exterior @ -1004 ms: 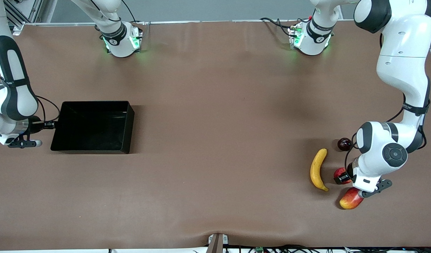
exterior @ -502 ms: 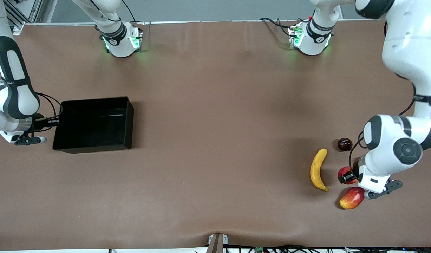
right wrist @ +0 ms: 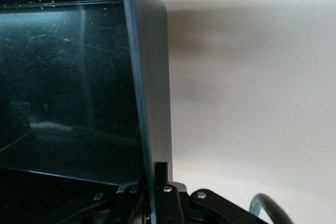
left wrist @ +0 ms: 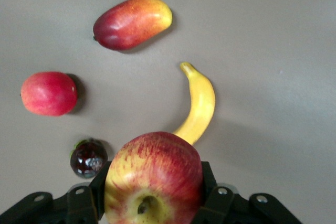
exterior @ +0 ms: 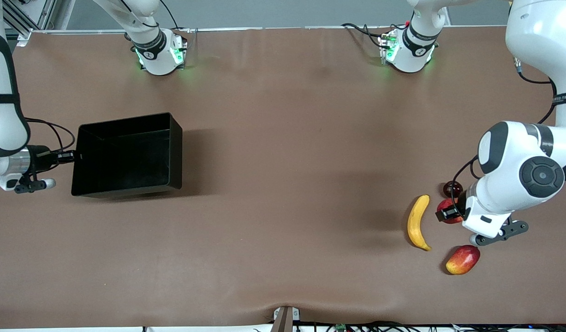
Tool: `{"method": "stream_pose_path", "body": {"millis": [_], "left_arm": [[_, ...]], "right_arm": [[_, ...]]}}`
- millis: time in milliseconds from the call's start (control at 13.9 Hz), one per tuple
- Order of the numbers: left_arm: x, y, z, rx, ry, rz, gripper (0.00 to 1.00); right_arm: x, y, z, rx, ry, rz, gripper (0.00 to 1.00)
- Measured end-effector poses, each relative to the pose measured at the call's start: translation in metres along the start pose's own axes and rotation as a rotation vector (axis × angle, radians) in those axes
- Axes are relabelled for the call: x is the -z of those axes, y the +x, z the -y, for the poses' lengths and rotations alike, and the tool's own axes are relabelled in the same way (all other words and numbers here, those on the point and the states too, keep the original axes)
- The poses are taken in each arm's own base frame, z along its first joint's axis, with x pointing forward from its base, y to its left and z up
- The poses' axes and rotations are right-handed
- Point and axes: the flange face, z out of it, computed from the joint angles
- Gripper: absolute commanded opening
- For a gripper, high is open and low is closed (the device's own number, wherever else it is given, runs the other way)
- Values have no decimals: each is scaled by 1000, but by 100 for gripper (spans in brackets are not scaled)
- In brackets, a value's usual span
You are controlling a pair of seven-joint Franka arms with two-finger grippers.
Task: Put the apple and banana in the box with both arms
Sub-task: 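Drag the black box with the right gripper while the left gripper carries the apple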
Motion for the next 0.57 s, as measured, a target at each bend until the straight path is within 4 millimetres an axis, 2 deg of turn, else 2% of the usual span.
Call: {"method": "stream_pose_path", "body": {"millis": [215,287,574], "left_arm": [[19,-14,-11,4,7,15,0],[25,-18,-15,-2,7,17,0],[39,-26,-23,-17,2,11,0]], "right_arm": [[9,19,64,-31,35,16,0],[9,28,91,-18,31,15,0],[-14,56,227,-10,-15,20,0]]}}
